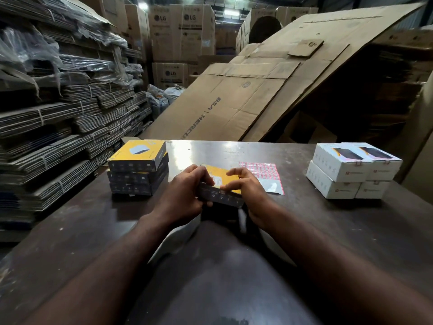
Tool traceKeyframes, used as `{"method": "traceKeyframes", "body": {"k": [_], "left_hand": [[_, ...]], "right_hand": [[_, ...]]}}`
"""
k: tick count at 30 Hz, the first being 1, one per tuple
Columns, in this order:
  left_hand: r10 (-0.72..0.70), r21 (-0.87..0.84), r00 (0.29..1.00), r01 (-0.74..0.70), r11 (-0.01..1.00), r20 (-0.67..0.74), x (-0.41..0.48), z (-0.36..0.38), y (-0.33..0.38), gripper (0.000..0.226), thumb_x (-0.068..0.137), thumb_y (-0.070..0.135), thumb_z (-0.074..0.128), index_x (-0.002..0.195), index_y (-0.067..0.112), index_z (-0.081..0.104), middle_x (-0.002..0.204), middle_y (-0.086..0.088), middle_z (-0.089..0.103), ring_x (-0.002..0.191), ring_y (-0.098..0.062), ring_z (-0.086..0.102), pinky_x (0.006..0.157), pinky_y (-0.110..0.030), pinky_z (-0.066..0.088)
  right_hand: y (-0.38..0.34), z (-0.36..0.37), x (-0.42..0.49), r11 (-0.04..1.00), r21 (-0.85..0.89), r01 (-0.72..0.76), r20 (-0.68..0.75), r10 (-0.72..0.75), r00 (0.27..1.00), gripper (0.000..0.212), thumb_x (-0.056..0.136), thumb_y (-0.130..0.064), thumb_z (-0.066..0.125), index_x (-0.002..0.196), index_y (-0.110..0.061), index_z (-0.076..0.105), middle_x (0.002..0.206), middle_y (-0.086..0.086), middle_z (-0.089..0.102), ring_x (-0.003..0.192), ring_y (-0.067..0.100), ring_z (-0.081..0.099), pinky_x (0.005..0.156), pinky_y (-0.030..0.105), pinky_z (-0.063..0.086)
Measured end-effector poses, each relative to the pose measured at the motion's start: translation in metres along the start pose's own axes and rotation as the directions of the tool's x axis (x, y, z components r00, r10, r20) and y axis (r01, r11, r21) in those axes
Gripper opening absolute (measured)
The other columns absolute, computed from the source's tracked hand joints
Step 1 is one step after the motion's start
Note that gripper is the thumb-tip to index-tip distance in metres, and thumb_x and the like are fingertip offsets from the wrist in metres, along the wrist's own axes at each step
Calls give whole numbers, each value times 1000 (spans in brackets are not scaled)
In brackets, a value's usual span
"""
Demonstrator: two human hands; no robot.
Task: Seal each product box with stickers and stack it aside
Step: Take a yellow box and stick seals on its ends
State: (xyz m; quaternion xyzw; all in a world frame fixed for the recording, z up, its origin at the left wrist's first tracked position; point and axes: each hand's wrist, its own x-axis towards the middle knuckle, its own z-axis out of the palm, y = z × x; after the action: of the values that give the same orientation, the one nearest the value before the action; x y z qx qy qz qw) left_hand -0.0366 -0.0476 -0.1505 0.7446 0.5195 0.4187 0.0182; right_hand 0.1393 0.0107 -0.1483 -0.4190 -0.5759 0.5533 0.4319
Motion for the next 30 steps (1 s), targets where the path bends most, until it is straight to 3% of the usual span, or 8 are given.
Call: {"method": "traceKeyframes", "body": {"k": [3, 5, 11, 15, 20, 23, 28, 30], "left_hand": [[7, 0, 1000, -7, 1000, 16, -1, 2, 2, 46, 60, 12, 87, 91, 31, 59, 98, 14, 58, 86, -10, 61, 70, -41, 54], [17, 8, 1000, -18, 1000, 16, -2, 2, 3, 47, 60, 12, 87, 92, 31, 59, 98, 15, 58, 86, -11, 61, 69, -41, 55], [51, 17, 998, -52, 999, 40, -1, 1, 7, 45, 65, 9, 85, 96, 30, 59, 101, 16, 56, 90, -14, 64, 68, -41, 57], [48, 6, 998, -48, 999, 35, 0, 0, 4, 46, 66, 10, 84, 96, 31, 57, 103, 12, 58, 92, -16, 64, 68, -42, 57], [26, -12, 1000, -26, 1000, 10, 0, -1, 3, 45, 63, 7, 83, 93, 29, 58, 98, 11, 58, 86, -13, 61, 67, -41, 54], [14, -19, 1000, -14, 1000, 8, -1, 0, 1, 43, 62, 5, 83, 92, 27, 60, 96, 11, 58, 84, -12, 60, 67, -40, 53], [33, 0, 999, -33, 999, 31, -2, 2, 7, 44, 63, 4, 85, 95, 25, 62, 100, 11, 59, 88, -10, 63, 69, -39, 56], [35, 5, 999, -35, 999, 27, -3, 3, 9, 45, 64, 4, 84, 95, 26, 61, 101, 11, 60, 88, -10, 63, 69, -39, 57]], "right_hand": [[-1, -7, 1, 996, 72, -45, 53, 41, 998, 41, 66, 4, 74, 97, -21, 64, 125, 13, 55, 103, 26, 59, 70, 34, 52], [1, -8, 3, 994, 90, -57, 47, 53, 997, 40, 70, 10, 69, 96, -19, 64, 124, 14, 56, 101, 25, 59, 69, 32, 52], [14, 2, 14, 998, -48, -40, -112, 34, 993, 7, 86, -20, 61, 85, -23, 68, 131, 16, 52, 115, 31, 58, 77, 33, 50], [16, -3, 14, 997, 3, -80, -10, 80, 997, 56, 62, -61, 73, 102, -22, 64, 135, 19, 49, 120, 33, 57, 103, 51, 51], [15, -7, 14, 998, -47, -51, 79, 55, 995, 69, 55, -44, 86, 113, -25, 55, 132, 10, 42, 115, 28, 61, 99, 48, 54], [19, -7, 17, 997, -13, -76, 81, 77, 994, 75, 48, -46, 90, 112, -32, 54, 134, 13, 47, 113, 30, 64, 96, 49, 56], [22, -4, 13, 986, -166, -4, -87, -11, 996, 26, 89, -33, 70, 109, -26, 55, 132, 7, 44, 114, 25, 59, 96, 42, 54], [23, -3, 13, 983, -183, 5, -145, -32, 989, 19, 95, -35, 64, 109, -25, 54, 130, 7, 47, 114, 23, 57, 97, 42, 53]]}}
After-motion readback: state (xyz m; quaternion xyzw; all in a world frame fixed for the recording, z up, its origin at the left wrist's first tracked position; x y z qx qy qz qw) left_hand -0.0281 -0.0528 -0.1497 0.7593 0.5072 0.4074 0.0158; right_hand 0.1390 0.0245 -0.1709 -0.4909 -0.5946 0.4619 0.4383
